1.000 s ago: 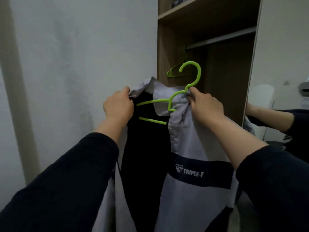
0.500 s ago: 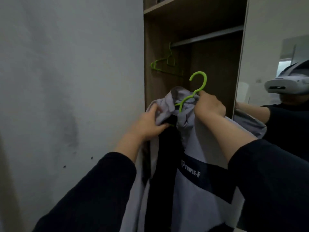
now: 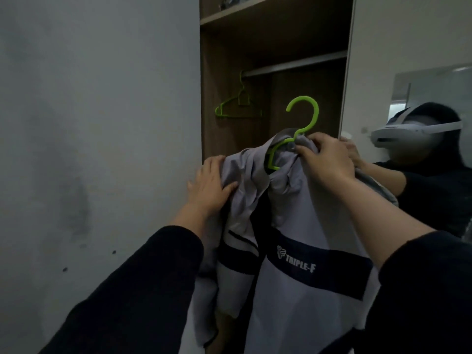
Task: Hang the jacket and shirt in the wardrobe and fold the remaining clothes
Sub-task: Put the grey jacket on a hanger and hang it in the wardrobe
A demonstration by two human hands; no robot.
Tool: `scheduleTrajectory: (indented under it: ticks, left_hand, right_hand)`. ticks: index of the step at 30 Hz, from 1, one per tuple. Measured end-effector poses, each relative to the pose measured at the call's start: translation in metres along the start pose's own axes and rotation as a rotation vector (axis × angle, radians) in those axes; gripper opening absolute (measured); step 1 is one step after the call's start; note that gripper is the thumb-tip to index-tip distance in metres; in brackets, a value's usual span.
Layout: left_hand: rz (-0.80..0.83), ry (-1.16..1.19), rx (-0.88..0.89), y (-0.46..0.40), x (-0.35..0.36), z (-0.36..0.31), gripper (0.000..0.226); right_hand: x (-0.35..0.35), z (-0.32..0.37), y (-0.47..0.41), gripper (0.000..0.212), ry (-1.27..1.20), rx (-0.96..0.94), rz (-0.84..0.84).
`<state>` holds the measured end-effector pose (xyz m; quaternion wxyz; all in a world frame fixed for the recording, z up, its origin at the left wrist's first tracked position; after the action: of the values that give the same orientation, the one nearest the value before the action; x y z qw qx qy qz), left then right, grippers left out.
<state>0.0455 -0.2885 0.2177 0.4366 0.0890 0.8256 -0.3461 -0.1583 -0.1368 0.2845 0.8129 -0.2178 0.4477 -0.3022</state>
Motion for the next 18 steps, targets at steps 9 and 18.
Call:
scheduleTrajectory:
  ticks: [9, 18]
  left_hand:
    - [-0.269, 0.279, -0.019, -0.004, -0.046, 0.03, 0.03]
    - [-0.028, 0.297, -0.176, -0.003, -0.033, 0.05, 0.054]
  right_hand:
    - [-0.033, 0.008, 0.017, 0.027, 0.53, -0.194, -0.174]
    - [-0.039, 0.01, 0.016, 0.027, 0.422, -0.134, -0.149]
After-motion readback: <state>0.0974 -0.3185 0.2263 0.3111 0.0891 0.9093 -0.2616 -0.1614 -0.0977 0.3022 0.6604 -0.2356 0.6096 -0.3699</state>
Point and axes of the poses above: each hand's wrist, its own y-axis away from the middle knuckle, its own x-axis out of the palm, z = x × y, the point moved 8 cm from there along -y, towards the middle knuckle, and after that the axes turned 12 degrees about z, right-handed, at the moved point
